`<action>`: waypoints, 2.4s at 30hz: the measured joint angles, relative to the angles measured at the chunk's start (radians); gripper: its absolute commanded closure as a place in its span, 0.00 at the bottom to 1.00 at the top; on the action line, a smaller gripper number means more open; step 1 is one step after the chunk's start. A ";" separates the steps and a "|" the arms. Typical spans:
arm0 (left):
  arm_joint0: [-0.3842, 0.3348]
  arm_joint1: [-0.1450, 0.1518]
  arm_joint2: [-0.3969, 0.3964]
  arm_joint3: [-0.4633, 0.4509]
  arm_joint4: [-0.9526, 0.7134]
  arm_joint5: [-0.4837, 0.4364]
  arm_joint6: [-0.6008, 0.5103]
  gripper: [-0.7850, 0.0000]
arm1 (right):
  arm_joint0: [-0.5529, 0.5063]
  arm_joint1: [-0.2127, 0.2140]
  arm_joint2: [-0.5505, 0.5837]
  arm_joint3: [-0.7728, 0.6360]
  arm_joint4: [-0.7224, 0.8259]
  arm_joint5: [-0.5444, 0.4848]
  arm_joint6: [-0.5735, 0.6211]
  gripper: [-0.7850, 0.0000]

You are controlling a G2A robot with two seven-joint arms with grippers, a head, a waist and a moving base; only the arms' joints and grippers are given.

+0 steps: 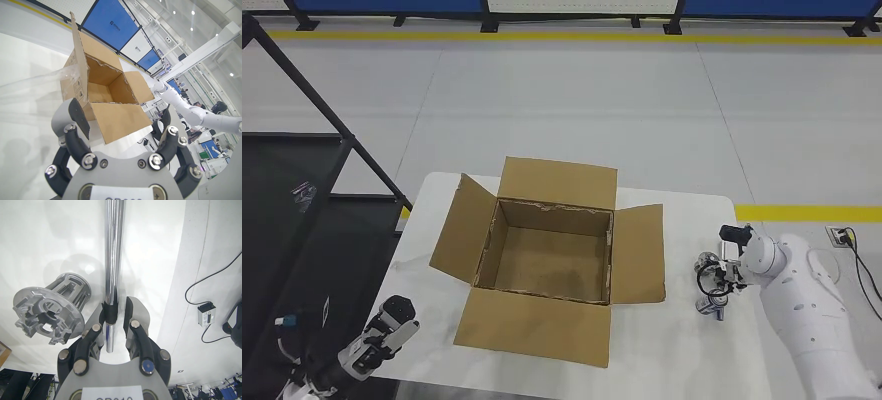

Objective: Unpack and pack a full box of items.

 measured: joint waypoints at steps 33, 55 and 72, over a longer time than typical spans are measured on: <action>0.005 0.007 -0.016 0.006 -0.018 -0.005 0.021 0.00 | -0.399 0.013 0.074 -1.072 0.178 0.227 -0.526 1.00; 0.107 -0.002 -0.089 0.025 -0.060 -0.072 0.093 0.00 | -0.081 -0.117 -0.527 -0.728 0.253 -0.030 -0.563 1.00; 0.131 -0.006 -0.108 0.038 -0.082 -0.098 0.096 0.00 | 0.173 -0.346 -0.876 -0.153 0.270 -0.056 -0.444 1.00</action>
